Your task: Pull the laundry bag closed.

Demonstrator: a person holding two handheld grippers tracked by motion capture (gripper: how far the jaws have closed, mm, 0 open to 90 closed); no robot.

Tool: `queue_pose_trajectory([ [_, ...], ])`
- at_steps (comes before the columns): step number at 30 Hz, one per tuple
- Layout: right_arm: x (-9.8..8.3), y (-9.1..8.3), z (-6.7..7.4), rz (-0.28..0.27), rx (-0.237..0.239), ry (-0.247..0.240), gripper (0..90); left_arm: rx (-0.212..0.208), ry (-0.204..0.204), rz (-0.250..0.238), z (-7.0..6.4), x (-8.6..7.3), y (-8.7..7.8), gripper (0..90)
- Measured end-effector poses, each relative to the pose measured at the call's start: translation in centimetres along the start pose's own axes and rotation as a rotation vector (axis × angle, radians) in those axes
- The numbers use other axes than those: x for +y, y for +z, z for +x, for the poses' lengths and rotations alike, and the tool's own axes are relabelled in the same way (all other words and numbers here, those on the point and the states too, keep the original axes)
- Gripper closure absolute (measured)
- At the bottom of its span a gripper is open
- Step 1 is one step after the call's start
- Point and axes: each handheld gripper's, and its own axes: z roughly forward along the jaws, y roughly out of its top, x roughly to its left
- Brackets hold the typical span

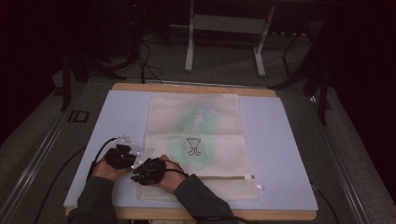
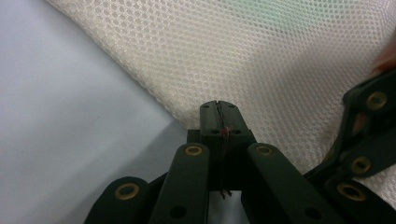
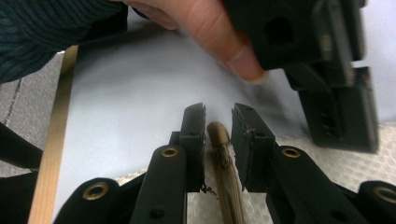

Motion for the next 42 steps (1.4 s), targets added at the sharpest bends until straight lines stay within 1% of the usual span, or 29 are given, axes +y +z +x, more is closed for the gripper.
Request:
queue_pose_trajectory([
  [3,0.2,0.6,0.2,0.012,-0.007,-0.002,76.2,-0.015,-0.011,-0.010,0.2,-0.1,0.0,89.8],
  [6,0.3,0.7,0.1,0.021,-0.018,0.000,80.3,-0.018,-0.014,-0.020,0.2,-0.1,-0.1,89.8],
  [8,0.3,0.7,0.0,0.023,-0.014,0.002,80.7,-0.016,-0.011,-0.023,0.2,-0.1,-0.1,89.8],
  [11,0.5,0.6,0.2,0.028,-0.026,-0.012,81.1,-0.023,-0.011,-0.034,0.2,-0.1,-0.3,89.7],
  [14,0.4,0.5,0.2,0.014,-0.028,-0.006,81.2,-0.027,-0.016,-0.052,0.2,-0.1,-0.4,89.7],
  [17,0.3,0.2,0.1,-0.012,-0.021,0.004,81.3,-0.025,-0.021,-0.060,0.3,-0.1,-0.5,89.8],
  [22,0.4,-0.3,0.1,-0.041,-0.019,0.004,81.3,-0.026,-0.021,-0.059,0.4,-0.2,-0.5,89.7],
  [29,0.4,-0.4,0.2,-0.048,-0.023,-0.002,81.4,-0.023,-0.022,-0.062,0.4,-0.2,-0.6,89.7],
  [36,0.2,-1.2,0.4,-0.064,-0.026,-0.003,81.4,-0.018,-0.030,-0.066,0.4,-0.3,-0.6,89.7],
  [42,-0.2,-1.9,0.3,-0.080,-0.028,0.003,81.5,-0.016,-0.028,-0.060,0.4,-0.3,-0.6,89.7],
])
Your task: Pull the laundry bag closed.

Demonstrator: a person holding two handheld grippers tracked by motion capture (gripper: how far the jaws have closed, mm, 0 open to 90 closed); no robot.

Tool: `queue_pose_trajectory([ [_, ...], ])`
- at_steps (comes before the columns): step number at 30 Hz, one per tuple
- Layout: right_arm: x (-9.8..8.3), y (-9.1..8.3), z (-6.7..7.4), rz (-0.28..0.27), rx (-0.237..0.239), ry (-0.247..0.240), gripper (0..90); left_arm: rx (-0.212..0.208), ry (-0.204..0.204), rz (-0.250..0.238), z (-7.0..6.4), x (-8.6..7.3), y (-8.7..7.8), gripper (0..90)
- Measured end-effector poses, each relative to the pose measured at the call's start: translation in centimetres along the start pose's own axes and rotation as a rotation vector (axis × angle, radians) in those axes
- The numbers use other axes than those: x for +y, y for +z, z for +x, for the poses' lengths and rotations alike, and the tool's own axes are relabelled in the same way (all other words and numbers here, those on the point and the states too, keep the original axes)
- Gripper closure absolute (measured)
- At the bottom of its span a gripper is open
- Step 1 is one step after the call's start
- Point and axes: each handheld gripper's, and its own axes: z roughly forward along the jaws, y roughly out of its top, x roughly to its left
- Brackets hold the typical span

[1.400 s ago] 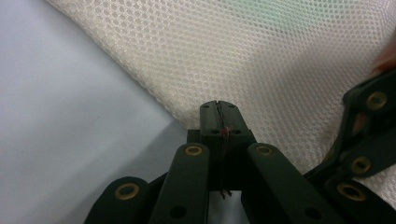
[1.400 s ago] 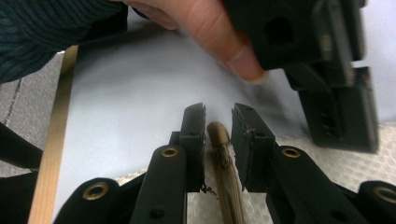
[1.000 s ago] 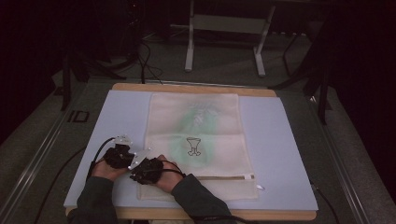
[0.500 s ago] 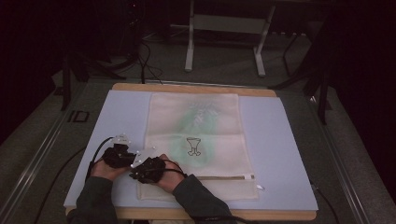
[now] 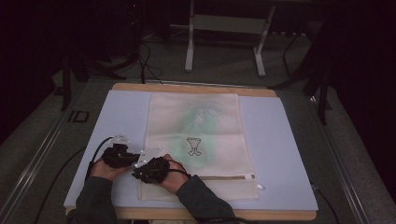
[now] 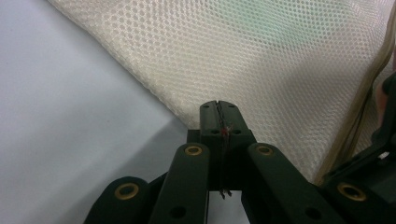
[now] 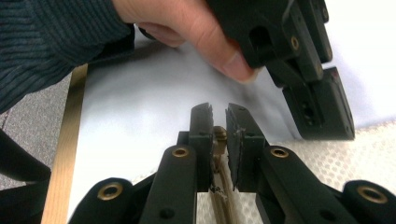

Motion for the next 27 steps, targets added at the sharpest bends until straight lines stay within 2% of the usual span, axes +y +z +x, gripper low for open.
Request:
queue_pose_trajectory([
  [9,-1.4,-1.2,0.0,0.021,-0.002,0.005,81.4,-0.003,0.009,0.010,-0.1,0.0,0.0,89.7],
  [14,-1.9,-1.1,-0.2,0.026,0.005,0.011,81.3,-0.002,0.011,0.013,-0.2,0.0,0.1,89.6],
  [18,-2.4,-0.8,-0.6,0.042,0.027,0.044,80.4,-0.008,0.014,0.018,-0.2,0.0,0.1,89.6],
  [23,-2.5,-0.5,-1.3,0.046,0.069,0.117,78.5,-0.014,0.021,0.027,-0.3,0.0,0.2,89.6],
  [27,-2.3,-0.4,-1.2,0.066,0.069,0.121,80.1,-0.022,0.026,0.035,-0.4,0.0,0.2,89.7],
])
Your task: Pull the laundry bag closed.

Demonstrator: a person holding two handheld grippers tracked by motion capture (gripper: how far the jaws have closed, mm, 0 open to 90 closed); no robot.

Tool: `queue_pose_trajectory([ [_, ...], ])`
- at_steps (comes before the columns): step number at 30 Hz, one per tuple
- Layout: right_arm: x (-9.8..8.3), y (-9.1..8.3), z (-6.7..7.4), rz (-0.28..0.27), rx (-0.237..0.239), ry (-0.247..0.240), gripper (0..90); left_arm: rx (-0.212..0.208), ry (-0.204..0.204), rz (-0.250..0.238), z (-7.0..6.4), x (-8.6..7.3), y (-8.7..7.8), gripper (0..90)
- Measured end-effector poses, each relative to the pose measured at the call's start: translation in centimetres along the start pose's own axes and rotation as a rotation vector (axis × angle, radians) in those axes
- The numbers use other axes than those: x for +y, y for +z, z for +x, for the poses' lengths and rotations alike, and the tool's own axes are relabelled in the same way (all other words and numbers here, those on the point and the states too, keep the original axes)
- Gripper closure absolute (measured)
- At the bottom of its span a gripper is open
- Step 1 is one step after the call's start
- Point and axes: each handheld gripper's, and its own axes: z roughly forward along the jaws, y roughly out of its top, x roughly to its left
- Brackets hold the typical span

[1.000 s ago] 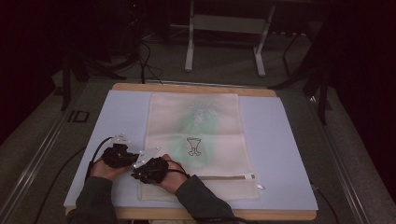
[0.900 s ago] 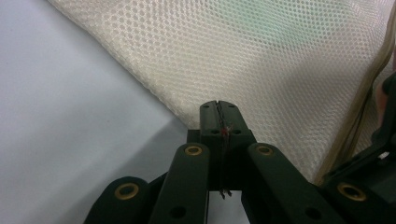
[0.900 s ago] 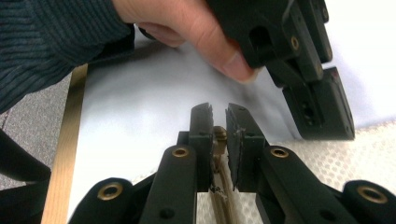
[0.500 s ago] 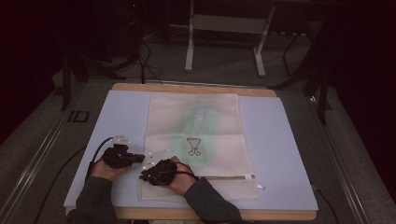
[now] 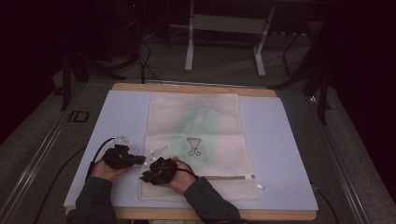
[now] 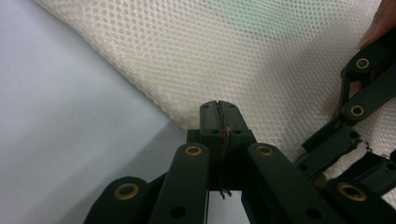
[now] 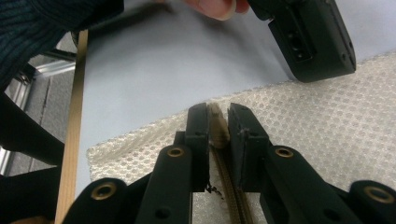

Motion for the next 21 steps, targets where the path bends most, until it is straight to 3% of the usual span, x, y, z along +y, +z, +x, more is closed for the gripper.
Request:
queue_pose_trajectory([
  [4,0.1,0.1,0.3,0.013,-0.025,-0.039,81.3,-0.005,0.002,0.022,-0.2,-0.1,0.1,89.6],
  [10,0.0,0.1,0.5,0.004,-0.032,-0.045,81.3,-0.014,0.004,0.031,-0.4,-0.2,0.1,89.6],
  [17,0.0,0.1,0.9,0.008,-0.061,-0.085,81.6,-0.030,0.023,0.054,-1.3,-0.4,0.4,89.6],
  [21,-0.1,0.1,0.9,0.004,-0.062,-0.089,81.7,-0.044,0.002,0.067,-1.3,-0.5,0.5,89.7],
])
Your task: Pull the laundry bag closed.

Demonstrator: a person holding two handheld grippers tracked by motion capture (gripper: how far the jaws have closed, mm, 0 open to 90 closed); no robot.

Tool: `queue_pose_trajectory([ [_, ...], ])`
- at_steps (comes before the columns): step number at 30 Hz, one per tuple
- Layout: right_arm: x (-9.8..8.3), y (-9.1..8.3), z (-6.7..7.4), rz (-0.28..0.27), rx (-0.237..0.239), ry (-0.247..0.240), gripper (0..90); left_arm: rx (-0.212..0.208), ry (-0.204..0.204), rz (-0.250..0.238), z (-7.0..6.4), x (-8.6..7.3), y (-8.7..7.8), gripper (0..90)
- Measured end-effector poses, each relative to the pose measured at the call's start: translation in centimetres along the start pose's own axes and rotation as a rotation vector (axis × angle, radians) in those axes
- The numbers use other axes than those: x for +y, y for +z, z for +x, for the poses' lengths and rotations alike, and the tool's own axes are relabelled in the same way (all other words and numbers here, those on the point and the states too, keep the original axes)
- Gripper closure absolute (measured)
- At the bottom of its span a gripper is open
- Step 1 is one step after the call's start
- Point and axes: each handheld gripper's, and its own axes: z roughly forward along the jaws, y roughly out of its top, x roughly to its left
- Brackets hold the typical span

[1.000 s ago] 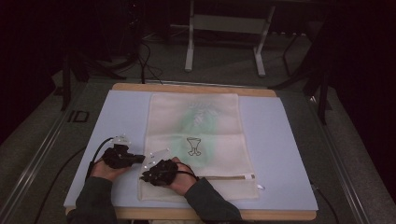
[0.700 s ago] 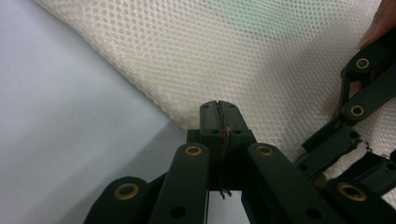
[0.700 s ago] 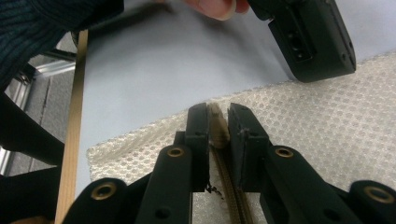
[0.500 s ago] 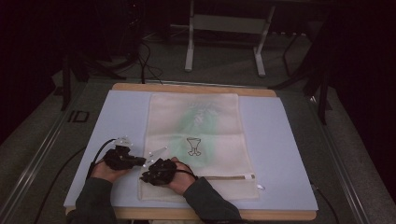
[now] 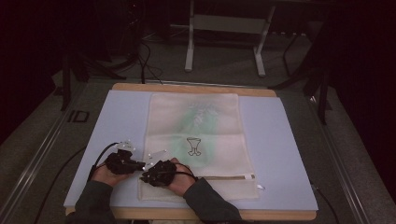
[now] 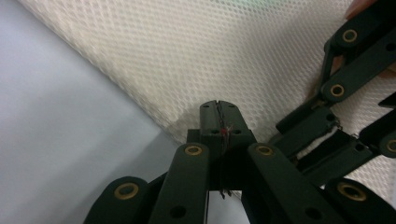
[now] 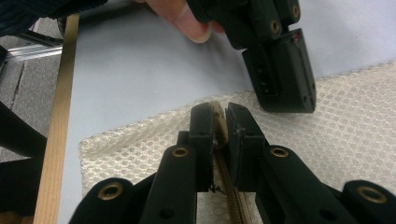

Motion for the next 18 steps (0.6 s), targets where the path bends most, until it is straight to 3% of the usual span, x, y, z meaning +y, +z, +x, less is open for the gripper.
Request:
queue_pose_trajectory([
  [2,0.03,-0.03,0.12,0.004,-0.007,-0.003,81.8,-0.013,-0.025,-0.005,0.13,-0.11,0.00,89.7],
  [6,-0.03,-0.10,0.40,0.002,-0.027,-0.025,82.0,-0.028,-0.037,0.015,-0.10,-0.33,-0.10,89.8],
  [10,-0.13,-0.15,0.49,-0.005,-0.034,-0.029,82.0,-0.045,-0.086,0.009,0.03,-0.63,-0.20,90.0],
  [18,-0.36,-0.51,0.57,0.002,-0.047,-0.045,82.1,-0.015,-0.048,0.036,-0.37,-0.31,-0.20,90.0],
])
